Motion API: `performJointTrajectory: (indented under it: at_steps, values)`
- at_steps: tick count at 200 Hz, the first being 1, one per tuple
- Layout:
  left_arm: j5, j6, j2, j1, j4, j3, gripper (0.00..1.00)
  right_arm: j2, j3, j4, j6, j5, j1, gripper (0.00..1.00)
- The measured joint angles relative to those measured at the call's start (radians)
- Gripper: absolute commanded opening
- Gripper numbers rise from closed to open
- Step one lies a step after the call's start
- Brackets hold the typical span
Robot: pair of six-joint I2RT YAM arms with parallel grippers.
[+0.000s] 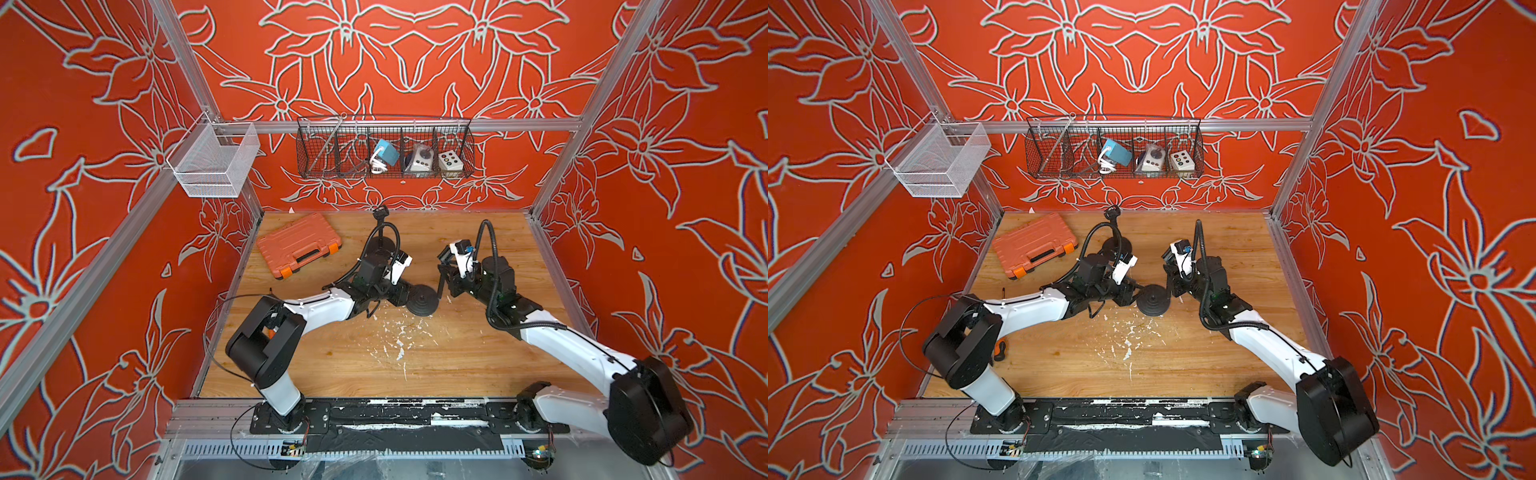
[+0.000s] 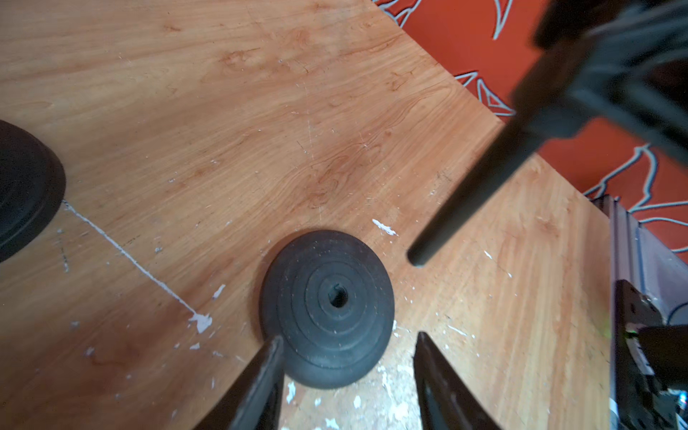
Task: Assemble a microphone stand
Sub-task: Move the microphone stand base to the center of the board.
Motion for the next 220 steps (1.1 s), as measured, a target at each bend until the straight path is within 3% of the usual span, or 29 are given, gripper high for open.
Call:
performJointTrajectory:
  at_steps: [84, 220]
  values:
    - [-0.154, 0.007, 0.21, -0.056, -0.278, 0.238, 0.56, -0.113, -0.054, -0.105, 0.041, 0.008, -0.058, 0.0]
    - [-0.23, 0.051, 0.334, -0.077, -0.404, 0.385, 0.55, -0.171, -0.084, -0.112, 0.088, -0.043, -0.103, 0.0]
